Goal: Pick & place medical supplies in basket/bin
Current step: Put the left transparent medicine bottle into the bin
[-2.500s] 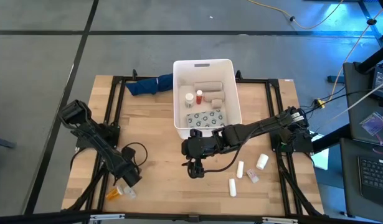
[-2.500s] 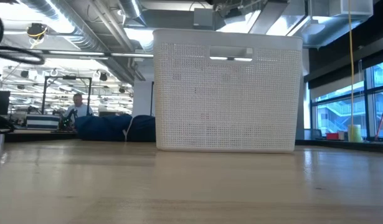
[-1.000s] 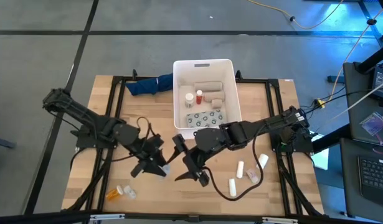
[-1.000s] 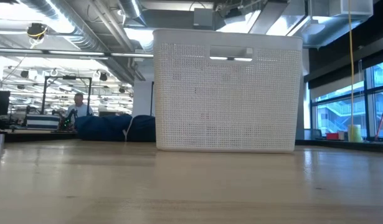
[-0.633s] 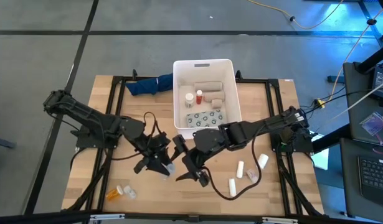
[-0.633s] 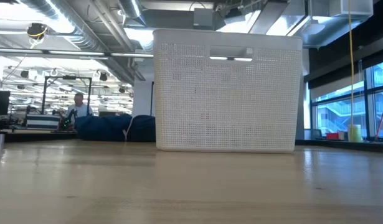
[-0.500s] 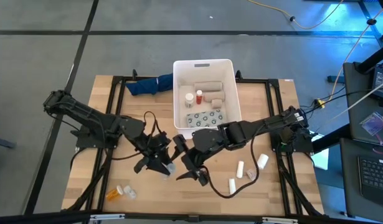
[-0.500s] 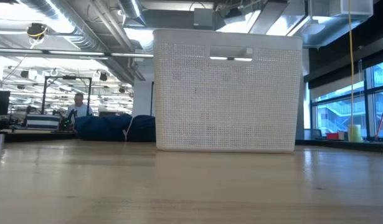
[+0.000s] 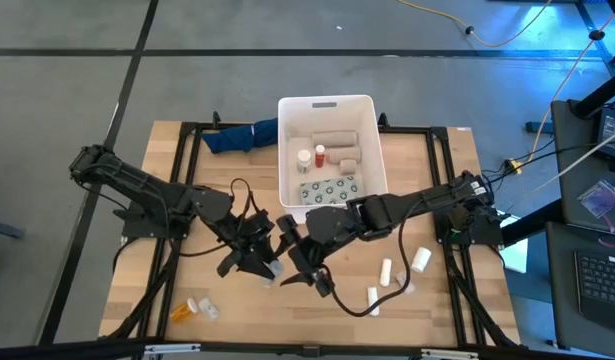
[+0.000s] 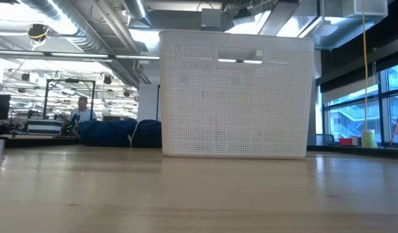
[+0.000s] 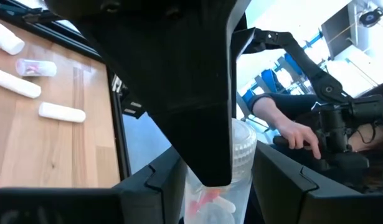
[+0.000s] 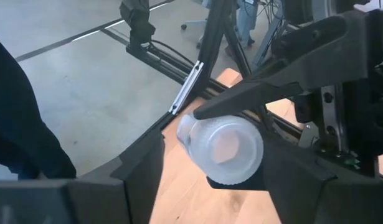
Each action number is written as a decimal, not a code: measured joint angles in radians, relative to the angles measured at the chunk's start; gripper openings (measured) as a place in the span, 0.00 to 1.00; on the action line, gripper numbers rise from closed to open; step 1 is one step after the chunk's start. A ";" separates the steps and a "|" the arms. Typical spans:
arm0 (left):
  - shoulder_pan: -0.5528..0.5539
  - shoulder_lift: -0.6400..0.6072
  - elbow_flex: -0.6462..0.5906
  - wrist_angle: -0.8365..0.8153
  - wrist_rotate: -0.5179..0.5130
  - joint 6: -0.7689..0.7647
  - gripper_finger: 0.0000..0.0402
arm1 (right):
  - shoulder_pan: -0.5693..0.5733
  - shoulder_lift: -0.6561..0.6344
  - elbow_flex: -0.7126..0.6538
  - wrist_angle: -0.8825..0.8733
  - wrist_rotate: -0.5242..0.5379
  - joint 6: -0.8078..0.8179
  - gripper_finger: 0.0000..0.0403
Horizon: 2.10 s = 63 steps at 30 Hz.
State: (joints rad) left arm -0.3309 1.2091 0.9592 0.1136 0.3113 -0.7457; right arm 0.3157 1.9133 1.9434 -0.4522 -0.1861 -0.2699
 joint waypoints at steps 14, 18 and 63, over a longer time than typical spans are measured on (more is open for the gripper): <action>0.018 0.000 0.001 -0.002 0.014 -0.010 0.40 | -0.002 0.000 0.000 0.004 -0.015 0.003 0.34; 0.018 0.000 0.001 -0.002 0.010 -0.011 0.43 | -0.002 0.000 0.000 0.001 -0.019 0.003 0.33; 0.428 -0.327 0.001 -0.429 -0.242 0.365 0.53 | -0.536 -0.031 0.157 -0.730 0.275 0.120 0.33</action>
State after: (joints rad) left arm 0.0971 0.8822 0.9600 -0.3155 0.0697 -0.3805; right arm -0.2208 1.8821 2.1001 -1.1826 0.0893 -0.1502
